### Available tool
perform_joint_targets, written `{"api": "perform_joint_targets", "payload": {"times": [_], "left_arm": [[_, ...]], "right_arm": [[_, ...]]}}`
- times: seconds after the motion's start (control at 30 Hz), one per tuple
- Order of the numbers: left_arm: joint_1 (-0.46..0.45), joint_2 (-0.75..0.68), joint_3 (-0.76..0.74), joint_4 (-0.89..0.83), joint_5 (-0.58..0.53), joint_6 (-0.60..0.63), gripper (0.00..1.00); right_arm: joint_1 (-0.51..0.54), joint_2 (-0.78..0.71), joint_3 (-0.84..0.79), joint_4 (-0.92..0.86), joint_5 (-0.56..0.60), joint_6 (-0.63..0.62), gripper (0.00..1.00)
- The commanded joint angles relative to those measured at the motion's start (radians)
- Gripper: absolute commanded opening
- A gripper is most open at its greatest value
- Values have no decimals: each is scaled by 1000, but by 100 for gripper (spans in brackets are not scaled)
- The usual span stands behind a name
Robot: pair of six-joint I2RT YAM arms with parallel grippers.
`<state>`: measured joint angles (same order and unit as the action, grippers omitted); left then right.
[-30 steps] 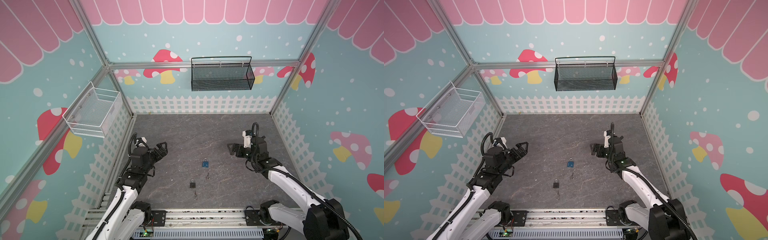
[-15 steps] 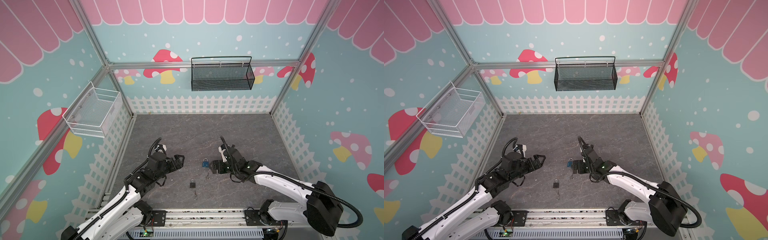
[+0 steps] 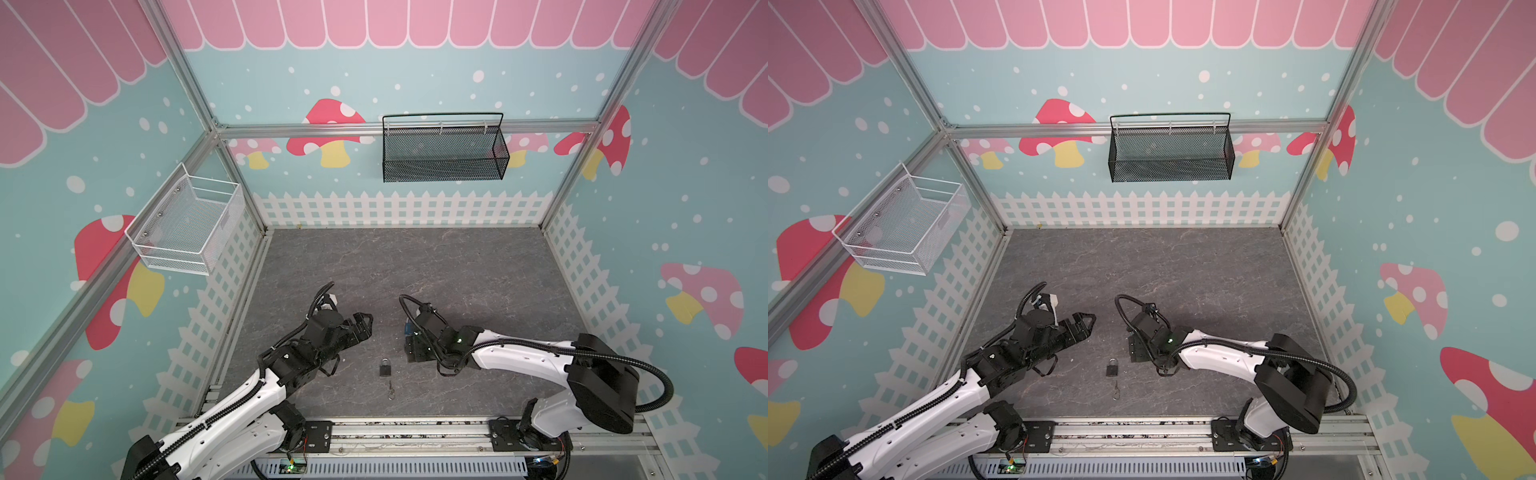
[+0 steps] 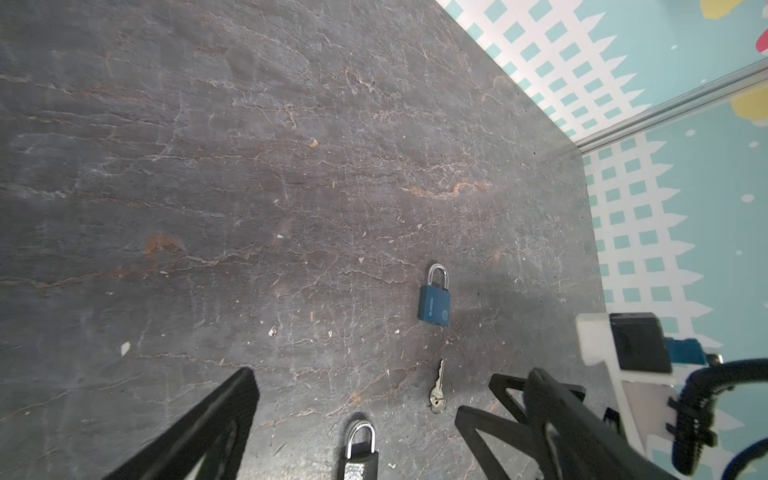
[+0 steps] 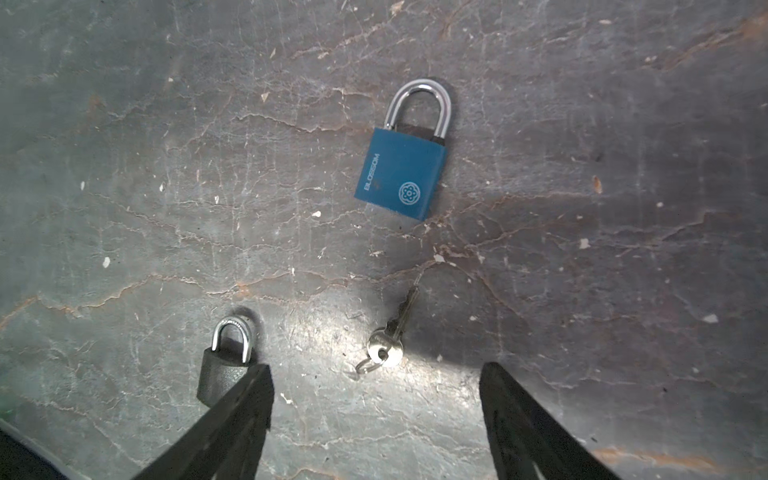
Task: Unlock with the key
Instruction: 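Move both grippers forward toward the padlocks and keys on the table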
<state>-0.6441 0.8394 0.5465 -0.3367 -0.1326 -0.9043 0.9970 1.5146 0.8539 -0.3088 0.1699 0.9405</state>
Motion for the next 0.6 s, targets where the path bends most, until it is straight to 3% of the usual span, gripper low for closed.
{"api": "perform_joint_targets", "payload": {"times": [0.0,0.57], "left_arm": [[-8,-2,-12,18,-32,-33,100],[-15,40,-5,40,-17,-53,100]], "right_arm": [[28,58,44,-51,71,35,81],[52,122,31,-125,111,2,78]]}}
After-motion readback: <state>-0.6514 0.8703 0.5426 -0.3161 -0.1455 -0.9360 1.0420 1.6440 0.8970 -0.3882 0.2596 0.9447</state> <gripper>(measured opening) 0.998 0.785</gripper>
